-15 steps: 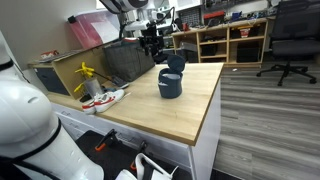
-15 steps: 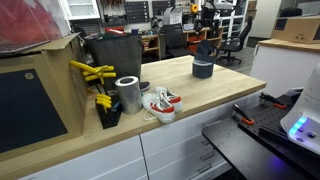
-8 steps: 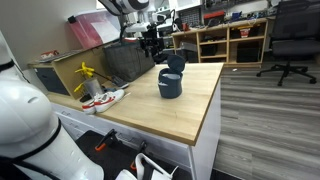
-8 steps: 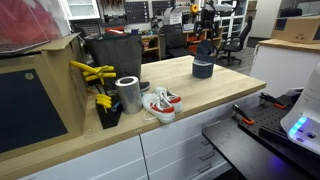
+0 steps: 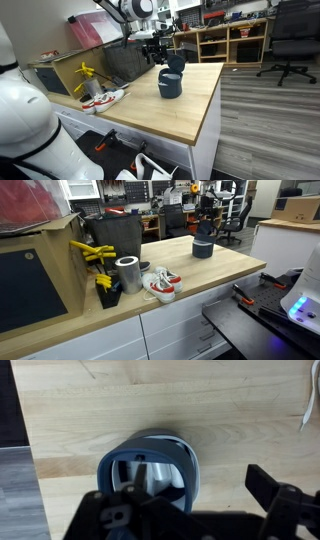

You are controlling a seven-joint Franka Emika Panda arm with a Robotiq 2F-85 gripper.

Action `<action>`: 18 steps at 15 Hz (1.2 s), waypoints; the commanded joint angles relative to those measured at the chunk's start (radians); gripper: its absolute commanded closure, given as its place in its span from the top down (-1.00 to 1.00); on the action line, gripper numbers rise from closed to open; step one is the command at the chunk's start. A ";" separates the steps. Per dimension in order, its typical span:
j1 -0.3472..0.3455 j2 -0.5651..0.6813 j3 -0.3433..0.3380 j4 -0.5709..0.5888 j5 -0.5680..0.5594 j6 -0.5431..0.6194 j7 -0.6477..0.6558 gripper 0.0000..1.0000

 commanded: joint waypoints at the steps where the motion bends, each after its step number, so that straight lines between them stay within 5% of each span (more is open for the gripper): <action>1: -0.011 0.040 -0.001 0.038 -0.023 -0.010 -0.064 1.00; 12: -0.027 0.155 0.007 0.105 -0.010 0.063 -0.111 1.00; 13: -0.027 0.165 0.010 0.109 -0.008 0.074 -0.111 0.87; 14: -0.027 0.173 0.014 0.111 -0.002 0.086 -0.110 0.45; 18: -0.026 0.190 0.031 0.116 0.012 0.112 -0.109 0.09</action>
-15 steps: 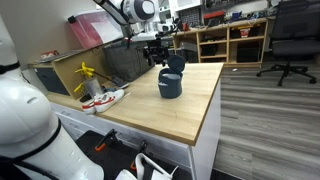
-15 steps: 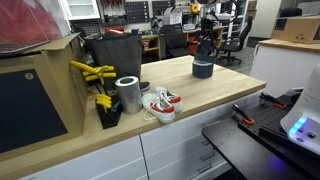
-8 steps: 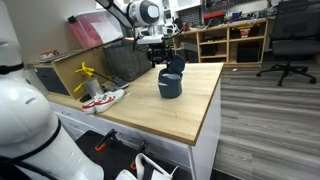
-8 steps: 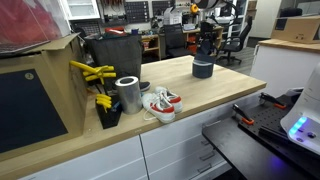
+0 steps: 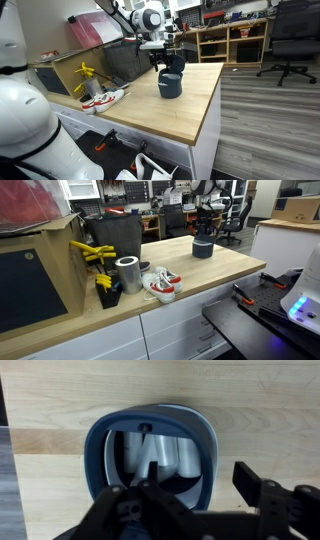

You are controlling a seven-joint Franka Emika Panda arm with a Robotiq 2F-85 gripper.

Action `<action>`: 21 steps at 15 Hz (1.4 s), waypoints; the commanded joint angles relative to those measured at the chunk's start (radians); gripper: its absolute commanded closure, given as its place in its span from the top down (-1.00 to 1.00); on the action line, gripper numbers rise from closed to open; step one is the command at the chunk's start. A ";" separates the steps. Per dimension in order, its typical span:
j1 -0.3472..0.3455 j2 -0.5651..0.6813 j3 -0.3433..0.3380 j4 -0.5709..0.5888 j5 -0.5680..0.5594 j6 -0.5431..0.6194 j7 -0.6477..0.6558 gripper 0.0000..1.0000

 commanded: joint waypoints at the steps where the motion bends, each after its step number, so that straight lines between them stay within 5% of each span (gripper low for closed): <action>1: -0.004 0.013 0.019 0.021 0.030 0.020 -0.020 -0.10; 7: -0.004 0.004 0.031 0.017 0.052 0.039 -0.017 -0.98; 21: 0.030 -0.011 0.000 -0.011 -0.112 0.039 0.028 -0.95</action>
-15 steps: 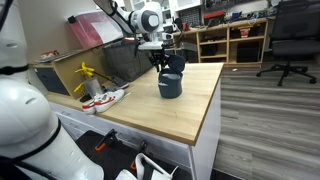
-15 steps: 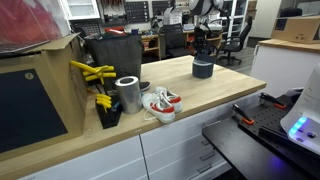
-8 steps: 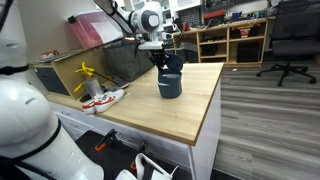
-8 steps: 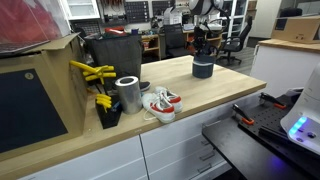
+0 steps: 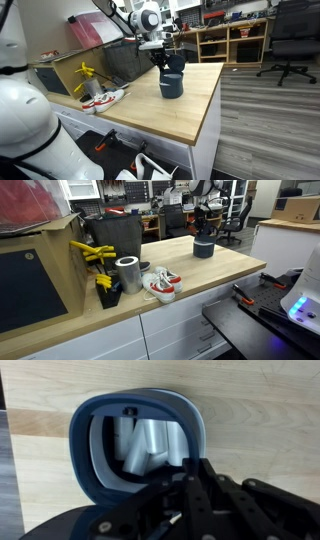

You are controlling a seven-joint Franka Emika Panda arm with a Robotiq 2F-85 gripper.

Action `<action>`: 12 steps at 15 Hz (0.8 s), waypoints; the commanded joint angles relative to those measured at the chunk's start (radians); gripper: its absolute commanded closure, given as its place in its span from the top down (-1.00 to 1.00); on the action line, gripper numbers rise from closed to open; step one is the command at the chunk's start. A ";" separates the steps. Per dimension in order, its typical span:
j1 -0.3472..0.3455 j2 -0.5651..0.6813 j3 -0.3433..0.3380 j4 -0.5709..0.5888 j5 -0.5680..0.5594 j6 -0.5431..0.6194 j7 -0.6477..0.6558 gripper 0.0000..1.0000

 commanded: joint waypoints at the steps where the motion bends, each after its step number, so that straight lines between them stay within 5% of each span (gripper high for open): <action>1: 0.027 -0.020 -0.022 -0.025 -0.090 0.009 0.027 -0.95; 10: 0.030 -0.026 -0.018 -0.049 -0.148 0.010 0.038 -0.95; 11: 0.026 -0.027 -0.017 -0.051 -0.141 0.010 0.036 -0.30; 12: 0.023 -0.026 -0.017 -0.051 -0.135 0.011 0.032 -0.27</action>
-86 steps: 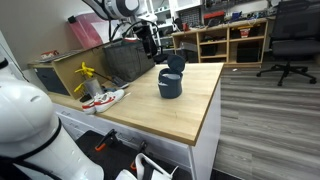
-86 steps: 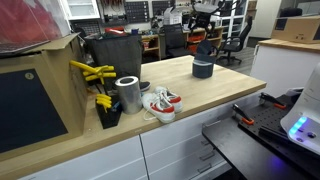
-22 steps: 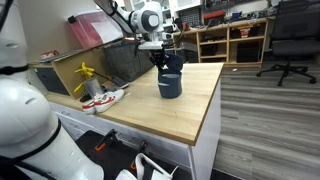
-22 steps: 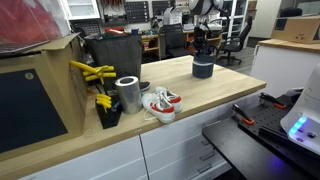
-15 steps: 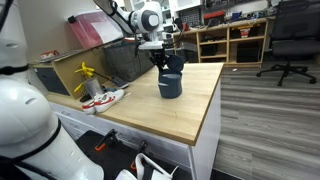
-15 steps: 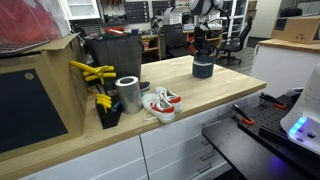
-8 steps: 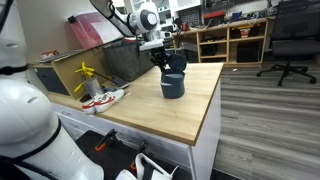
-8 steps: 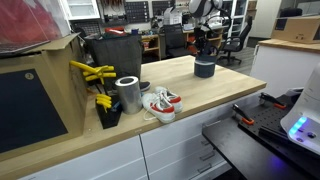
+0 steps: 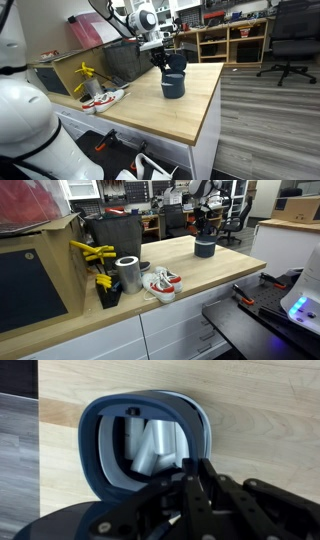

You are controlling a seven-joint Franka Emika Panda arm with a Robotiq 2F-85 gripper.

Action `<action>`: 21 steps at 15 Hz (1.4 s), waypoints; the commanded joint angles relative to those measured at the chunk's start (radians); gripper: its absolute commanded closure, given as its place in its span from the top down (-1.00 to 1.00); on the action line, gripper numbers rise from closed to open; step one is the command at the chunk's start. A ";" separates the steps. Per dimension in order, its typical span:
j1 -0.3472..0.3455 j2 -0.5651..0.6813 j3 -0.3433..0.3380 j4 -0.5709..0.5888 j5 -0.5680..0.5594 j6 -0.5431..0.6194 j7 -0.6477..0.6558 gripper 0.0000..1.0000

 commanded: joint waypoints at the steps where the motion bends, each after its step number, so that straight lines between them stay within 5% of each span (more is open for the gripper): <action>1: -0.009 -0.022 -0.010 -0.045 0.016 0.010 0.001 -0.17; 4: -0.023 -0.021 -0.009 -0.056 0.043 0.004 -0.005 0.30; 5: -0.027 -0.021 -0.009 -0.058 0.052 0.003 -0.005 -0.57; 7: -0.032 -0.020 -0.007 -0.057 0.072 0.003 -0.006 -0.50; 10: -0.030 -0.022 -0.006 -0.057 0.092 0.006 -0.004 -0.95; 21: -0.003 -0.043 0.002 -0.055 0.051 0.013 -0.039 -0.94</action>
